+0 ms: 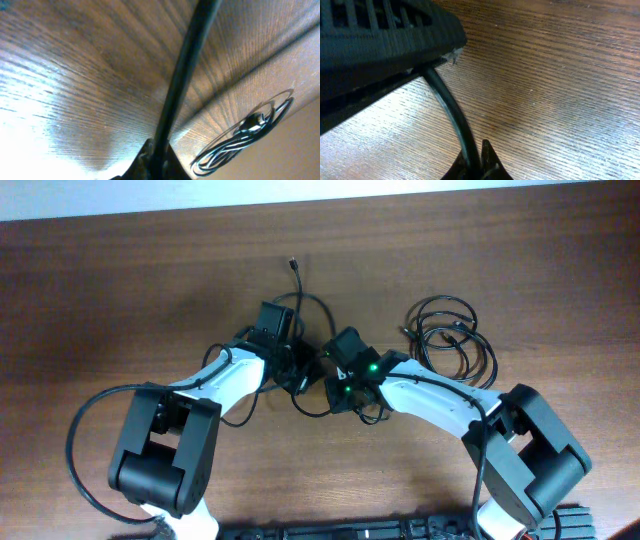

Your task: Untangle cables

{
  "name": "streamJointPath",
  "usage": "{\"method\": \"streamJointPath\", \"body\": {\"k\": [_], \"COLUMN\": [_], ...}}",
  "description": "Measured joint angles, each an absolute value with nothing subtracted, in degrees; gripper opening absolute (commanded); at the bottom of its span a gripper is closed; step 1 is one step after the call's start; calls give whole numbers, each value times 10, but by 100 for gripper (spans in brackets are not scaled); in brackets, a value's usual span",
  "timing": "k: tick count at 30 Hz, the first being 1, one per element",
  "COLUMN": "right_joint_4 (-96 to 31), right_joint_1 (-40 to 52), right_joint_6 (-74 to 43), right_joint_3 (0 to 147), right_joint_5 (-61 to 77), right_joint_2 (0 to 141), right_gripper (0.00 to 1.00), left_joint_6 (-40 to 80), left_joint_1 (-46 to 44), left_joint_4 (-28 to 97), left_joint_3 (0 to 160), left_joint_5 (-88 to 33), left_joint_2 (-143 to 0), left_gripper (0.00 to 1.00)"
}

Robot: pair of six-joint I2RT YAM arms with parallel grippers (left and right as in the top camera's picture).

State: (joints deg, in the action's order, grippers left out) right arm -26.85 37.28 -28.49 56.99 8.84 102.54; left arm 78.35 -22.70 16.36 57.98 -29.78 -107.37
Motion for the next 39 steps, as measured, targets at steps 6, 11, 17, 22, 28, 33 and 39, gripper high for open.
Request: {"method": "streamJointPath", "body": {"k": [6, 11, 17, 22, 28, 33, 39], "right_joint_4": [-313, -327, -321, -305, -249, -286, -331], "right_joint_1": [372, 311, 243, 79, -186, -313, -399], "right_joint_6": [-285, -223, -78, 22, 50, 64, 97], "right_joint_3": [568, 567, 627, 793, 892, 892, 895], "right_joint_5": [60, 70, 107, 71, 56, 54, 53], "right_joint_2": [1005, 915, 777, 719, 714, 751, 906], "right_gripper": [4, 4, 4, 4, 4, 4, 4], "left_joint_6": [559, 386, 306, 295, 295, 259, 250], "left_joint_1": [-144, -62, -53, -53, -53, -53, -53], "left_joint_4": [165, 213, 329, 382, 384, 386, 392], "left_joint_3": [580, 580, 580, 580, 580, 580, 580], "left_joint_5": [-365, -390, -249, -170, -160, -122, -65], "left_joint_2": [-1074, -1049, -893, -845, -845, -808, -664], "left_gripper": [92, 99, 99, 99, 99, 99, 99]}}
